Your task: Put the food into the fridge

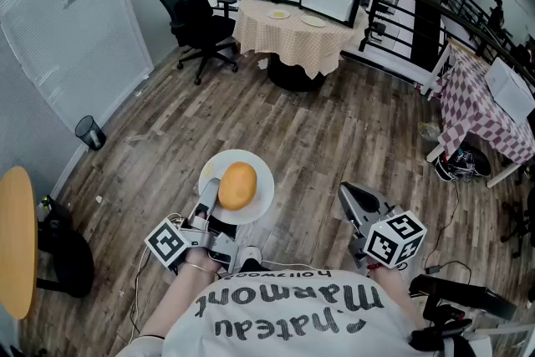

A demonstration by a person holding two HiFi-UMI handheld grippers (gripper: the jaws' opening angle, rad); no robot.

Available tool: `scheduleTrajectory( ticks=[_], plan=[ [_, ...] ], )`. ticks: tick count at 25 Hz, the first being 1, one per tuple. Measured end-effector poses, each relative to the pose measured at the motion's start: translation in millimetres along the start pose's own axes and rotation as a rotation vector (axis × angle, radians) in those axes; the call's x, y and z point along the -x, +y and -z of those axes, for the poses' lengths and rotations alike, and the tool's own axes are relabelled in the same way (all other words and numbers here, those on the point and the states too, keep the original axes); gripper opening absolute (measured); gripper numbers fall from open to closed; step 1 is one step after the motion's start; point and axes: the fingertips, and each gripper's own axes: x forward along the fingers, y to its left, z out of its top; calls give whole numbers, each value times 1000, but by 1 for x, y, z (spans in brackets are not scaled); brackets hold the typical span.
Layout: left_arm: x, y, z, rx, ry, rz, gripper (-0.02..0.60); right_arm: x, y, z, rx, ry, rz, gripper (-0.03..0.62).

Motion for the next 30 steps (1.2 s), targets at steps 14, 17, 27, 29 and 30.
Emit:
scheduleTrajectory(
  ticks=[14, 17, 27, 29, 30],
  plan=[
    [-82, 31, -89, 18, 18, 37, 43, -117, -21, -28, -13, -17, 21, 15],
    [-102, 33, -116, 16, 18, 50, 43, -146, -27, -48, -105, -126, 9, 15],
    [-159, 40, -154, -7, 108, 129, 43, -230, -28, -60, -73, -139, -32, 15],
    [-170, 46, -158, 10, 108, 129, 43, -246, -36, -59, -44, -110, -25, 15],
    [-177, 51, -161, 12, 107, 122, 43, -254, -41, -60, -35, -100, -24, 15]
  ],
)
